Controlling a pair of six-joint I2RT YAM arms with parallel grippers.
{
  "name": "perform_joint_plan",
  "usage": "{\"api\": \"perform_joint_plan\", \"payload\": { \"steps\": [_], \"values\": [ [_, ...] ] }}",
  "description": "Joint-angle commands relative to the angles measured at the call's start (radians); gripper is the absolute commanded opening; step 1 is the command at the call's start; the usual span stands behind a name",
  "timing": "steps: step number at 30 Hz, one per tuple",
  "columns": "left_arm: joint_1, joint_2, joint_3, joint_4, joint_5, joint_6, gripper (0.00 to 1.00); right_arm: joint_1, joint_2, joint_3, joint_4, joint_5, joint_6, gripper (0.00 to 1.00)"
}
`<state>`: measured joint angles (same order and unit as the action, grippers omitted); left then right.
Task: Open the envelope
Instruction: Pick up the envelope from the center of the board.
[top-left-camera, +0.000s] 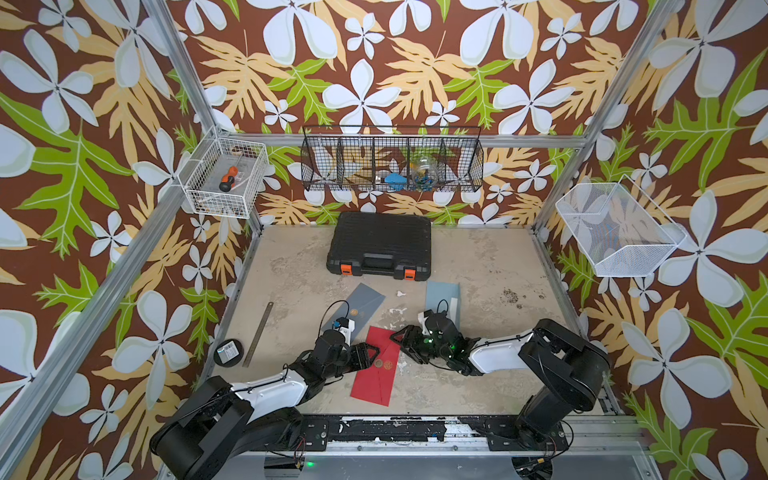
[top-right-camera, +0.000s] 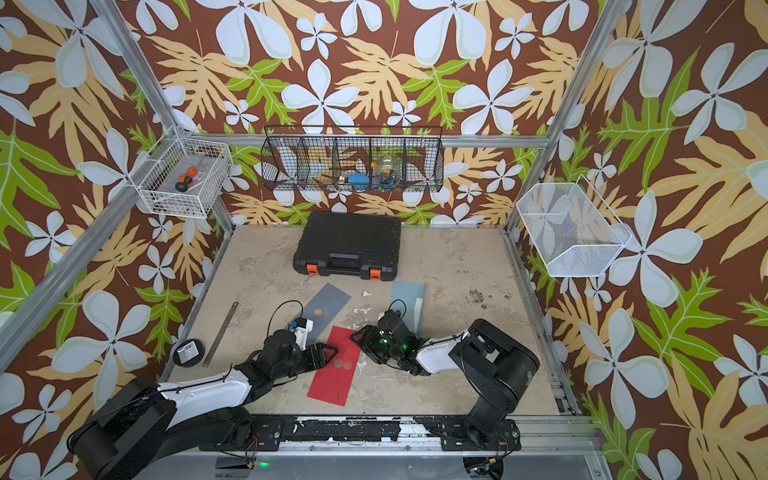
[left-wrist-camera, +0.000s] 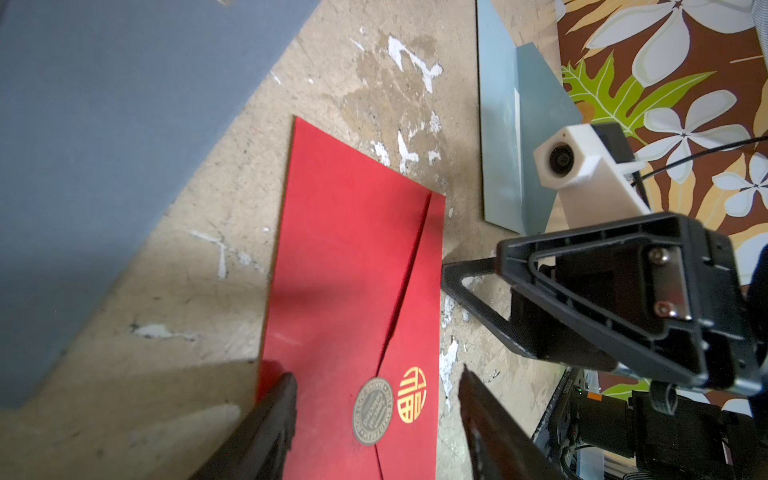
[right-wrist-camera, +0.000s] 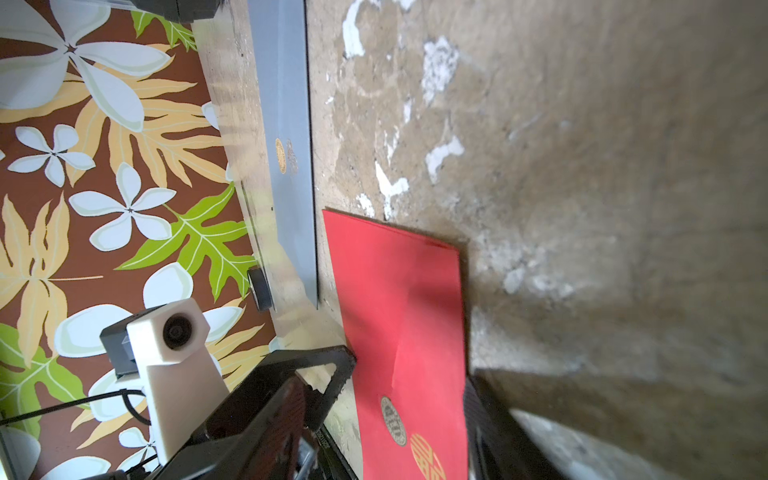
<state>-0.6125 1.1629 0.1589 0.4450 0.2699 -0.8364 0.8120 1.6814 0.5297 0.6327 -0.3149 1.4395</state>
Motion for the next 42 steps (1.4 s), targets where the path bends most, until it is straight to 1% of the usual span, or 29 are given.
{"api": "perform_joint_plan", "payload": {
  "steps": [1, 7, 15, 22, 24, 32, 38, 42],
  "values": [
    [-0.001, 0.0, -0.002, -0.052, -0.003, -0.005, 0.65, 0.001, 0.008, -0.009, 0.02, -0.01, 0.016, 0.62],
    [-0.001, -0.002, -0.001, -0.052, -0.003, -0.006, 0.65, 0.001, 0.004, -0.008, 0.045, -0.012, 0.006, 0.6],
    [-0.001, -0.012, 0.013, -0.055, 0.002, -0.017, 0.65, 0.001, -0.013, -0.02, 0.087, -0.001, -0.003, 0.6],
    [-0.001, -0.04, 0.009, -0.071, -0.012, -0.013, 0.65, 0.003, -0.068, -0.021, -0.111, 0.058, 0.012, 0.64],
    [-0.001, -0.043, 0.01, -0.071, -0.012, -0.011, 0.65, 0.003, -0.073, -0.032, -0.117, 0.065, 0.016, 0.63],
    [-0.001, -0.011, 0.009, -0.06, -0.002, -0.008, 0.65, 0.005, -0.019, 0.002, -0.163, 0.028, 0.019, 0.64],
    [-0.001, 0.036, 0.004, -0.037, 0.006, -0.004, 0.65, 0.006, 0.062, 0.006, -0.099, -0.027, 0.043, 0.64],
    [-0.001, 0.031, -0.017, -0.05, -0.016, 0.005, 0.65, 0.006, 0.056, 0.011, -0.086, -0.012, 0.03, 0.63]
  ]
}}
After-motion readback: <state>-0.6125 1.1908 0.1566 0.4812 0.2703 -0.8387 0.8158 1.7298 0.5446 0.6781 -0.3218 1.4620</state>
